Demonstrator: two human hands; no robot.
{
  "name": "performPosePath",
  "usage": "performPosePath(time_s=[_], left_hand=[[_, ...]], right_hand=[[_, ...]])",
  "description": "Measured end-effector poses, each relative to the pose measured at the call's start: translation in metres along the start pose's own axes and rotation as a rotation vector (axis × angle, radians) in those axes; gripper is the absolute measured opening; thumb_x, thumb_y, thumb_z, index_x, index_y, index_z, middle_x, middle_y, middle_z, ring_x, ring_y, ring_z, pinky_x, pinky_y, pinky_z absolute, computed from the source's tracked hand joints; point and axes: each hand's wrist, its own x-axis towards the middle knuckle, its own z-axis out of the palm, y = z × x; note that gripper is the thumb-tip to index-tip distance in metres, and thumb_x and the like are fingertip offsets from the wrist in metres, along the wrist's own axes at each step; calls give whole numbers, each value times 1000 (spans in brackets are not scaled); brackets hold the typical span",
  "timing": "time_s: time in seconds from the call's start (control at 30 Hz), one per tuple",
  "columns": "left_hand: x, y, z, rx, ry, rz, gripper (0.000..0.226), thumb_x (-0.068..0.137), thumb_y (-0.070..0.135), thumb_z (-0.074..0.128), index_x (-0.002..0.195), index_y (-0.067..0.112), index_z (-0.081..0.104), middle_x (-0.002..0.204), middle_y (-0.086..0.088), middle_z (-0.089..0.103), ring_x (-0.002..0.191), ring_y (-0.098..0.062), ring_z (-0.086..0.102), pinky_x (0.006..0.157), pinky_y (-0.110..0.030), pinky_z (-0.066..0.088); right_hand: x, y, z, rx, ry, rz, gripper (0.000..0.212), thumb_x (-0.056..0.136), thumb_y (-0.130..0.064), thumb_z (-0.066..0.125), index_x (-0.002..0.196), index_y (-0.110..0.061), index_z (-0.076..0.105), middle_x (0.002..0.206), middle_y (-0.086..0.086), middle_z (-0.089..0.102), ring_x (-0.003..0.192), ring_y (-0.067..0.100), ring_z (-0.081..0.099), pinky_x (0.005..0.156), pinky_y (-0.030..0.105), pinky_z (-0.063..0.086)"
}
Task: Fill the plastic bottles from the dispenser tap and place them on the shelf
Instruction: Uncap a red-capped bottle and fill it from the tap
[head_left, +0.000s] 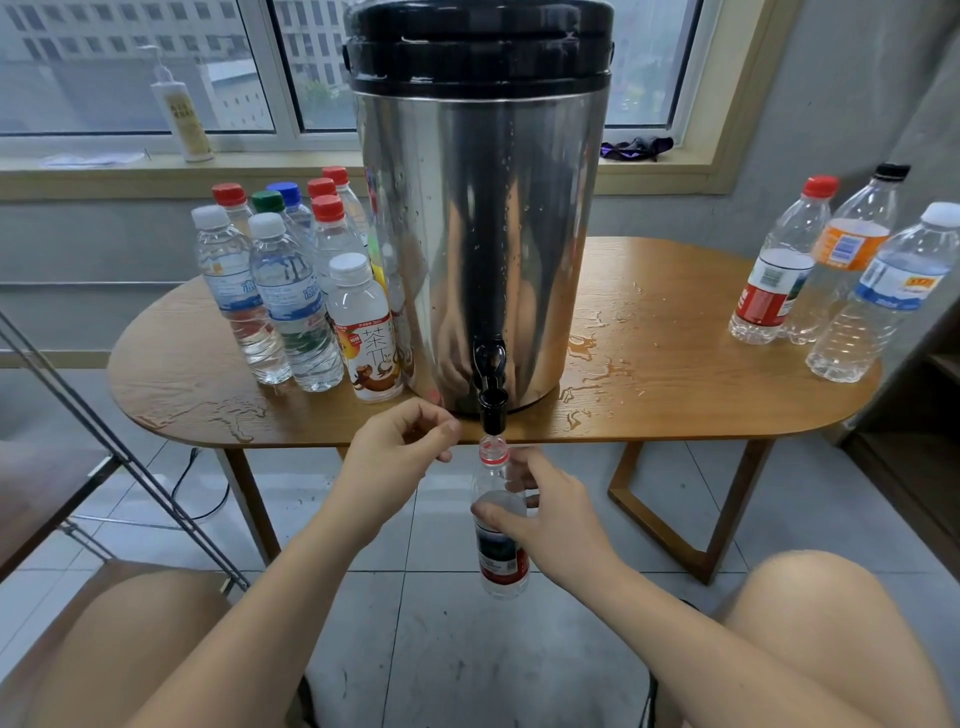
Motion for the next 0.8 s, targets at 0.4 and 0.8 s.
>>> performPosePath(time_s=[0.4,0.8], left_hand=[[0,-11,5,95,-47,3,8,97,32,80,96,39,77,95,7,79,95,-16,74,83,-39,59],[-9,-1,19,75,-198,-76,19,93,27,86,110,32,79,109,14,80,101,-6,76,98,-42,64]], right_hand=[[-1,0,-2,-1,6,-20,66,85,-59,85,141,-36,57,129,-17,67,116,8,64,100,38,61],[1,4,-1,47,11,-62,63,82,-61,83,137,-41,60,124,-22,69,114,3,64,96,38,62]])
